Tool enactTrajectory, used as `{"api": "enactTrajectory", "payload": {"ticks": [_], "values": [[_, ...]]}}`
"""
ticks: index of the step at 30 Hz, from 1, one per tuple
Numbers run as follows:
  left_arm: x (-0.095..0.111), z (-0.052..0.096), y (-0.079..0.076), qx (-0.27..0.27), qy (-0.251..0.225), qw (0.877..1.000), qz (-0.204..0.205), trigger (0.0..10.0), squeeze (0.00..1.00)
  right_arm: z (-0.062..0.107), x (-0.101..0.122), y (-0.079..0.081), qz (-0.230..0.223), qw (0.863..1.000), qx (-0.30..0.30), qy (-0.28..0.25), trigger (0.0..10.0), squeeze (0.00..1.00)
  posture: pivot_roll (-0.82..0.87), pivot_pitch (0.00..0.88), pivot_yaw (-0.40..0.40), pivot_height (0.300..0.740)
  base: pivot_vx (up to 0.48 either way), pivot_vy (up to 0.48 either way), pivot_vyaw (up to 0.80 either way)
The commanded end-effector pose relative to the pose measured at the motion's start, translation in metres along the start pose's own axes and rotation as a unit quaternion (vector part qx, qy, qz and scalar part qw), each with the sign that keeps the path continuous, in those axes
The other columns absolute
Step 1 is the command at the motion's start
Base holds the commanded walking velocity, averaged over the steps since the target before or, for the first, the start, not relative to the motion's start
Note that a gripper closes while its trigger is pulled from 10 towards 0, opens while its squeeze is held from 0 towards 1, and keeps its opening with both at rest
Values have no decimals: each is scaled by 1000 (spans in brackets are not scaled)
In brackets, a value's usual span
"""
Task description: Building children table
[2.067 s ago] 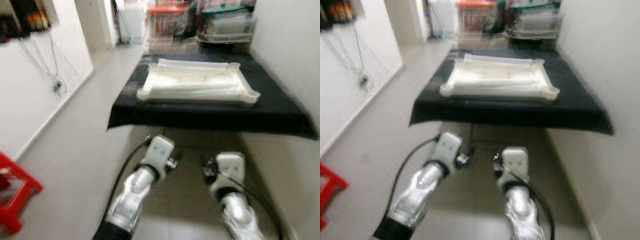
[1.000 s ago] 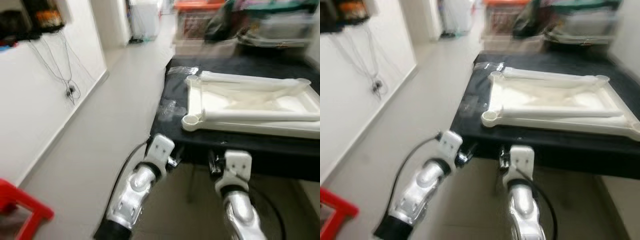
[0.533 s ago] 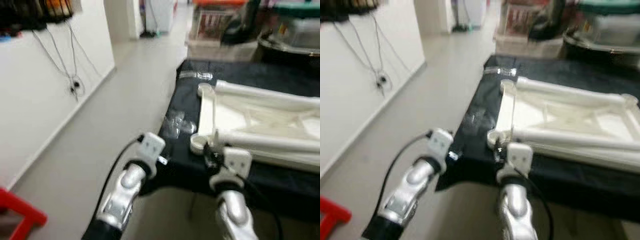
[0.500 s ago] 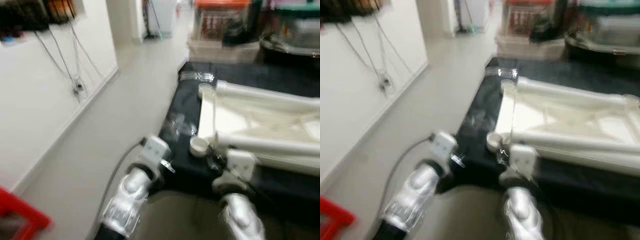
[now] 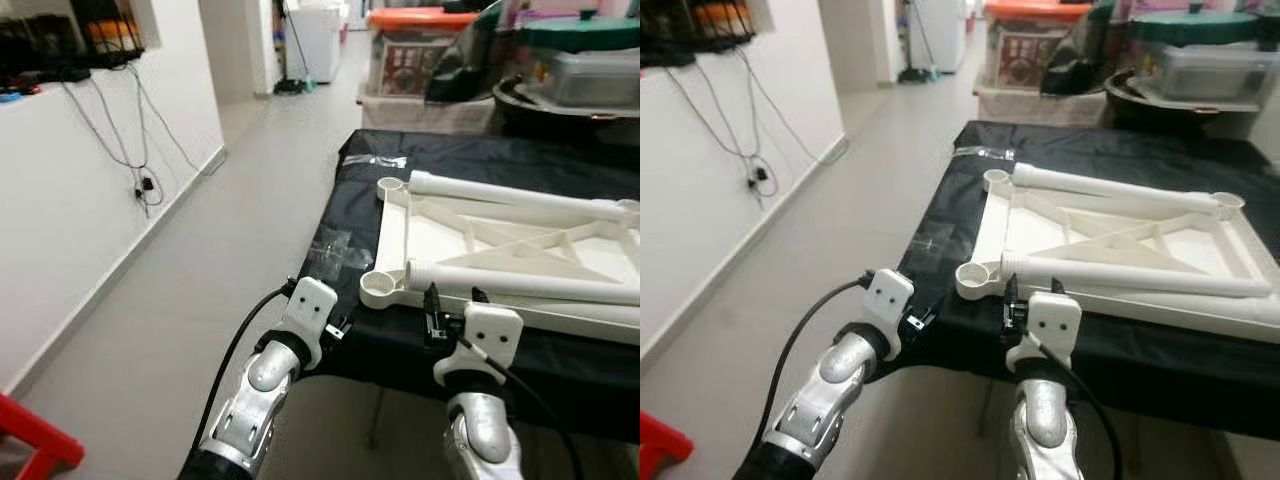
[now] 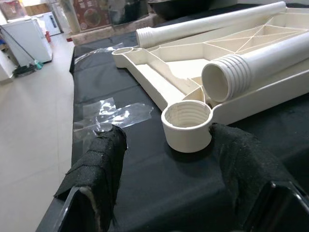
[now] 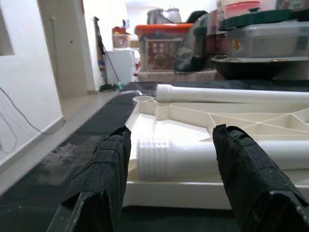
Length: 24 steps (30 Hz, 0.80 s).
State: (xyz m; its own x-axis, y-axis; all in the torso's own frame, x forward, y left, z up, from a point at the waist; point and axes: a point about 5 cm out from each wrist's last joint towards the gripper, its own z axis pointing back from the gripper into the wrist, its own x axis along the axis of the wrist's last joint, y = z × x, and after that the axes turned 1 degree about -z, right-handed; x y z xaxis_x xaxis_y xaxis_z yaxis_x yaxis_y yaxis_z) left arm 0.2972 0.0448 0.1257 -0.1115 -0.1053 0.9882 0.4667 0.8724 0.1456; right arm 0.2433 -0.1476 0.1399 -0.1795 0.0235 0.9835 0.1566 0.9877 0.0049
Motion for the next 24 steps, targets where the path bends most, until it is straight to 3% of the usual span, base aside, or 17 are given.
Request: {"api": "enactTrajectory", "payload": {"ticks": [1, 10, 24], "values": [[3, 0, 0, -1, -7, 1000, 2, 10000, 0, 1, -3, 0, 9, 1000, -2, 10, 10000, 0, 28, 0, -7, 740, 0, 0, -800], [6, 0, 3, 6, -14, 1000, -5, 10000, 0, 1, -4, 2, 16, 1000, 8, 13, 10000, 0, 27, 0, -5, 740, 0, -165, -89], [9, -2, 10, 21, -16, 1000, -18, 10000, 0, -2, 2, 0, 14, 1000, 1, -3, 10000, 0, 32, 0, -11, 740, 0, -444, 0]]}}
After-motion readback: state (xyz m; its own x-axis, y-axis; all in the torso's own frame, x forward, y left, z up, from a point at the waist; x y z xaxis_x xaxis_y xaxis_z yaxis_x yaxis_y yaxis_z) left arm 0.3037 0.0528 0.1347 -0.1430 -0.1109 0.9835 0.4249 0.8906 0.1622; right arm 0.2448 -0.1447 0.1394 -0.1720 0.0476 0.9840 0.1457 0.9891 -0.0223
